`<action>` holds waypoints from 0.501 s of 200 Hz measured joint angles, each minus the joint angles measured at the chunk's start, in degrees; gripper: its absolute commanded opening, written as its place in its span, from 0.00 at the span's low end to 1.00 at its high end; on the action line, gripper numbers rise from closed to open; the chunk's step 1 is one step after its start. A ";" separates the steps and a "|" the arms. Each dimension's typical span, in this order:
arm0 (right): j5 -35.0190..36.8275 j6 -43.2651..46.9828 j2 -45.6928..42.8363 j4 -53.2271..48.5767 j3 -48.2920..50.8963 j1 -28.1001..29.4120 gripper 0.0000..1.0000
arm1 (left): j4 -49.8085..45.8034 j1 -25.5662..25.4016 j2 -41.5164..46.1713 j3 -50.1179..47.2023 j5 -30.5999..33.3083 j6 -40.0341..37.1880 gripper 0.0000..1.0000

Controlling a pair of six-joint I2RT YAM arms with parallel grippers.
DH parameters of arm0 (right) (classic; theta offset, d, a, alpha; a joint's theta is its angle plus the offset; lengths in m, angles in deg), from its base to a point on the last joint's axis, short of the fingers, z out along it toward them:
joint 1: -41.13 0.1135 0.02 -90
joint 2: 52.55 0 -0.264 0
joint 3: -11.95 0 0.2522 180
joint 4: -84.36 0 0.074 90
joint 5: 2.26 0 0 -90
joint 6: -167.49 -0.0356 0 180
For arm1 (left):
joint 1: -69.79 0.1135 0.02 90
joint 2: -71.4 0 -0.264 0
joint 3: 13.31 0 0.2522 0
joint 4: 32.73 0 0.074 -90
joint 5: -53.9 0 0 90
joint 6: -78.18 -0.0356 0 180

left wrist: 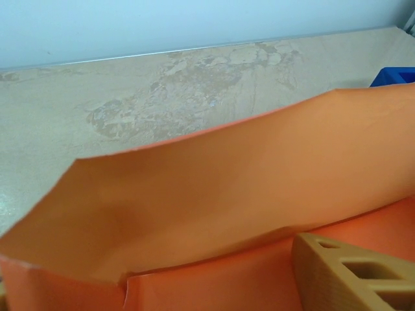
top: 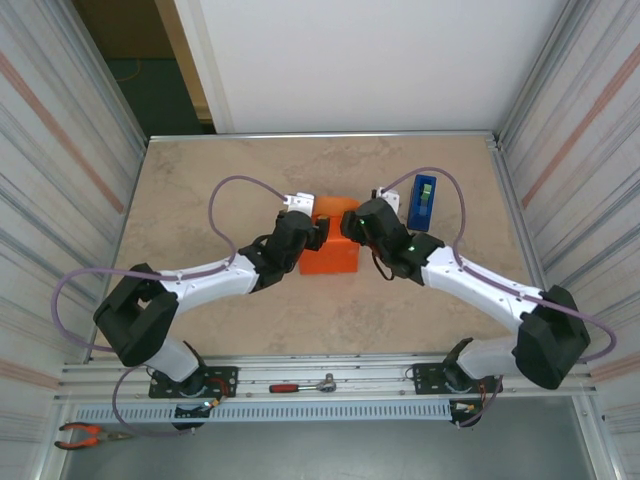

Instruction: Wrap the gift box in paper

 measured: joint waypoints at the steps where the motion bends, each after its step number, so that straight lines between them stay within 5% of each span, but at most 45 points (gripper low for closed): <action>1: 0.00 -0.04 -0.09 -0.02 0.00 0.00 0.73 | 0.00 -0.02 0.00 0.00 0.04 -0.02 0.67; 66: 0.22 -0.20 -0.83 1.62 1.16 0.17 0.70 | 0.52 -0.59 0.02 -0.39 1.18 0.26 0.67; 85: 1.40 0.20 0.96 2.93 1.33 1.22 0.60 | 0.72 -0.70 0.04 -0.57 1.27 0.46 0.67; 100: 2.40 0.70 2.43 3.58 1.38 1.70 0.41 | 0.72 -0.79 0.07 -0.61 1.62 0.46 0.66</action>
